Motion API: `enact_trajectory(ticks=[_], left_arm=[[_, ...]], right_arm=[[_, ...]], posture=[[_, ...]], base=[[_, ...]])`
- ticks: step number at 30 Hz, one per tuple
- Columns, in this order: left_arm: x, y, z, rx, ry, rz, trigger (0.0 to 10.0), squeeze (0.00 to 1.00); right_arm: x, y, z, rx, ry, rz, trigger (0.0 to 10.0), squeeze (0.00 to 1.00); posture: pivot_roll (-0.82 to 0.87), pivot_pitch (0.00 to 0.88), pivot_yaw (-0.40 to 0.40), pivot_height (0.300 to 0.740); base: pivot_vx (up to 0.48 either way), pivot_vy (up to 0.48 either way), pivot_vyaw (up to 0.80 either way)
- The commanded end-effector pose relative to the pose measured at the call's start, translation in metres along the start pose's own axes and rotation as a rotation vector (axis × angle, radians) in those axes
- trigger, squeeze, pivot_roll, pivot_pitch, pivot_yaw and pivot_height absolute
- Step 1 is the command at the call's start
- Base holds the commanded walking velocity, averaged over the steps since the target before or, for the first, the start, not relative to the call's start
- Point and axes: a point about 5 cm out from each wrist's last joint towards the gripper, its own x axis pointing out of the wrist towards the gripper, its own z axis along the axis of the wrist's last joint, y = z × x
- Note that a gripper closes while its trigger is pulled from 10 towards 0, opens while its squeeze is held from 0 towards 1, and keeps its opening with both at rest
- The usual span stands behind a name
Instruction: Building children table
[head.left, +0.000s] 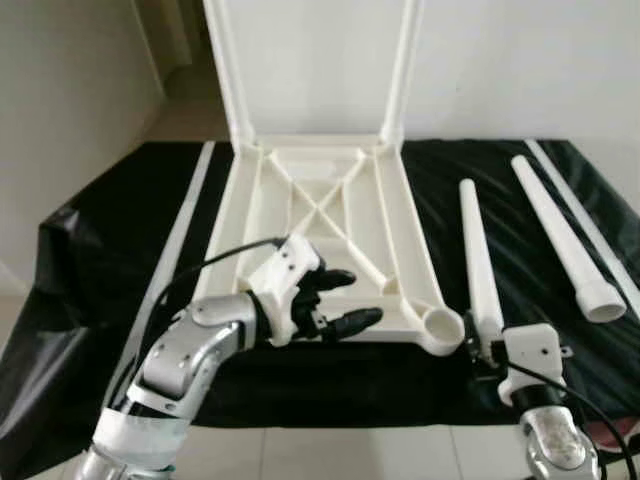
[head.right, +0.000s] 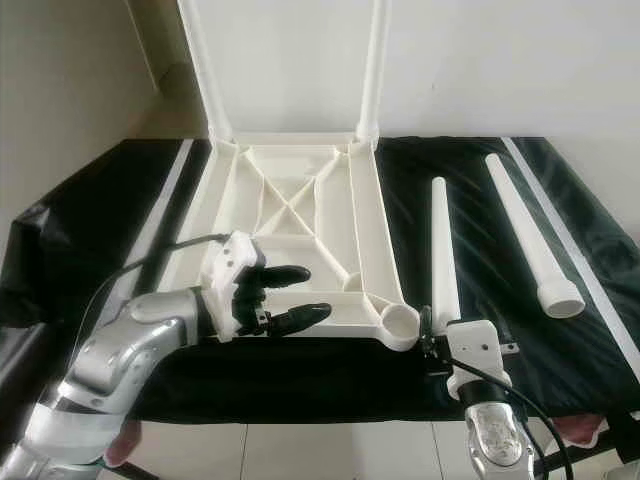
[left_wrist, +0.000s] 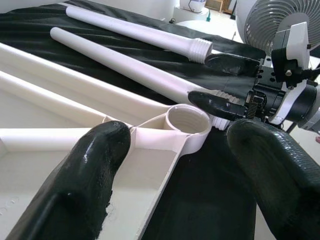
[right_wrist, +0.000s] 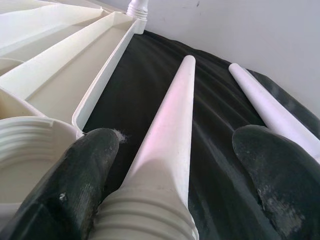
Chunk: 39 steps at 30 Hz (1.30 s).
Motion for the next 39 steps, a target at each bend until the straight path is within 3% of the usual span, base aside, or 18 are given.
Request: enact_trajectory(ticks=[1, 9, 19, 29, 30, 31, 33, 38, 39], left_arm=[[-0.001, 0.000, 0.003, 0.007, -0.001, -0.004, 10.0, 0.00], [0.000, 0.000, 0.003, 0.012, -0.001, -0.007, 10.0, 0.00], [0.002, 0.000, 0.003, 0.014, 0.001, -0.020, 10.0, 0.00], [0.004, -0.001, 0.002, 0.014, -0.002, -0.027, 10.0, 0.00], [0.004, -0.001, 0.002, 0.014, -0.001, -0.029, 10.0, 0.00], [0.004, -0.001, 0.002, 0.014, -0.001, -0.029, 10.0, 0.00], [0.004, -0.001, 0.002, 0.017, 0.001, -0.029, 10.0, 0.00], [0.003, -0.001, 0.002, 0.016, 0.003, -0.029, 10.0, 0.00], [0.002, -0.001, 0.002, 0.015, 0.004, -0.028, 10.0, 0.00]], right_arm=[[-0.010, 0.008, -0.024, -0.011, 0.131, 0.042, 10.0, 0.00], [-0.016, 0.008, -0.027, 0.062, 0.136, 0.034, 10.0, 0.00], [-0.022, 0.000, -0.033, -0.068, 0.153, 0.061, 10.0, 0.00], [-0.027, -0.001, -0.039, -0.092, 0.168, 0.071, 10.0, 0.00], [-0.025, 0.000, -0.038, -0.075, 0.162, 0.071, 7.7, 0.00], [-0.025, 0.000, -0.038, -0.075, 0.162, 0.071, 7.7, 0.00], [-0.024, 0.001, -0.037, -0.044, 0.155, 0.065, 0.0, 0.00], [-0.024, 0.003, -0.035, 0.079, 0.160, 0.044, 0.0, 0.00], [-0.024, 0.003, -0.033, 0.138, 0.147, 0.033, 0.0, 0.00]], posture=[[-0.03, 0.024, 0.027, 0.740], [-0.03, 0.015, 0.026, 0.740], [-0.05, 0.000, 0.034, 0.740], [-0.05, 0.000, 0.037, 0.740], [-0.05, 0.000, 0.038, 0.740], [-0.05, 0.000, 0.038, 0.740], [-0.05, 0.000, 0.039, 0.740], [-0.05, 0.000, 0.037, 0.740], [-0.05, 0.000, 0.037, 0.740]], base=[[0.000, 0.000, 0.00], [0.000, 0.000, 0.00], [0.000, 0.000, 0.00], [0.000, 0.000, 0.00], [0.000, 0.000, 0.00], [0.000, 0.000, 0.00], [0.000, 0.000, 0.00], [0.000, 0.000, 0.00], [0.000, 0.000, 0.00]])
